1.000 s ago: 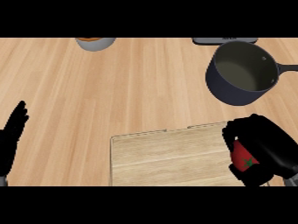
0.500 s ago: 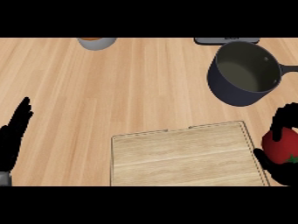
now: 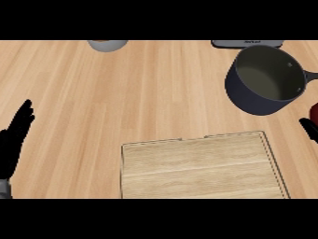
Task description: Pick the tomato from the tray and place it in the pot
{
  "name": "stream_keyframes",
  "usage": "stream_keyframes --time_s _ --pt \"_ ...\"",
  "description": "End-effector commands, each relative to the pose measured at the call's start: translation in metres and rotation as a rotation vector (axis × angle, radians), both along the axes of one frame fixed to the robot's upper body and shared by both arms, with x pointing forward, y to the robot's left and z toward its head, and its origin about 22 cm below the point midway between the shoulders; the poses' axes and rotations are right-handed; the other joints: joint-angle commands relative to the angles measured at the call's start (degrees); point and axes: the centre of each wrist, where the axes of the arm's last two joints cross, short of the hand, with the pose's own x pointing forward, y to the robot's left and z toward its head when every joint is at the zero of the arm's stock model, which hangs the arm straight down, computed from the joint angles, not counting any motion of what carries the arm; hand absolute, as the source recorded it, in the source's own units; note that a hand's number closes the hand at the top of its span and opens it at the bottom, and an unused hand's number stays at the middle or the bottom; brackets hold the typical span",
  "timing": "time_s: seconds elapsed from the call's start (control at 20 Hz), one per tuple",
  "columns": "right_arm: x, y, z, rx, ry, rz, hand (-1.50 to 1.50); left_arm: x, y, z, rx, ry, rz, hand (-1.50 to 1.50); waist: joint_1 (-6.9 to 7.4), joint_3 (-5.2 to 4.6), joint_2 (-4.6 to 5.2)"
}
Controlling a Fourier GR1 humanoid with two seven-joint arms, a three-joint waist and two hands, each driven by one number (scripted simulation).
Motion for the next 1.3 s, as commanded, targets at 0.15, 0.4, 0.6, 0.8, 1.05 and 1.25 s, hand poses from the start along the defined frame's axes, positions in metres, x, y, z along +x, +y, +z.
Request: stream_keyframes --time_s 0.15,0.4,0.6,0.8,1.05,1.25 --pt "0.067 -0.022 0.004 0.046 -0.009 -0.021 1.5 -0.004 -0.008 -0.005 0.011 0.001 0.005 0.0 0.6 0.0 0.14" --pt "0.104 -0.007 -0.005 -0.006 -0.001 -0.027 1.5 0.005 0.004 0.003 -0.016 0.008 -0.035 0.0 0.69 -0.01 0.17" --pt "0.14 -0.032 -0.01 -0.011 0.024 -0.03 1.5 -0.007 0.005 -0.008 0.001 -0.009 -0.027 0.0 1.87 0.02 0.55" --pt "0.163 -0.019 -0.033 -0.078 0.032 -0.044 1.5 -0.003 -0.011 0.012 -0.007 -0.02 -0.044 0.0 2.36 0.06 0.6" --pt "0.175 -0.026 -0.065 -0.105 0.053 -0.017 1.5 0.022 -0.013 0.002 -0.01 -0.012 -0.018 0.0 1.9 0.06 0.87" --pt "0.187 -0.02 -0.067 0.01 0.164 -0.038 -1.5 0.009 -0.013 -0.003 0.012 -0.025 -0.054 0.0 3.18 0.09 1.19"
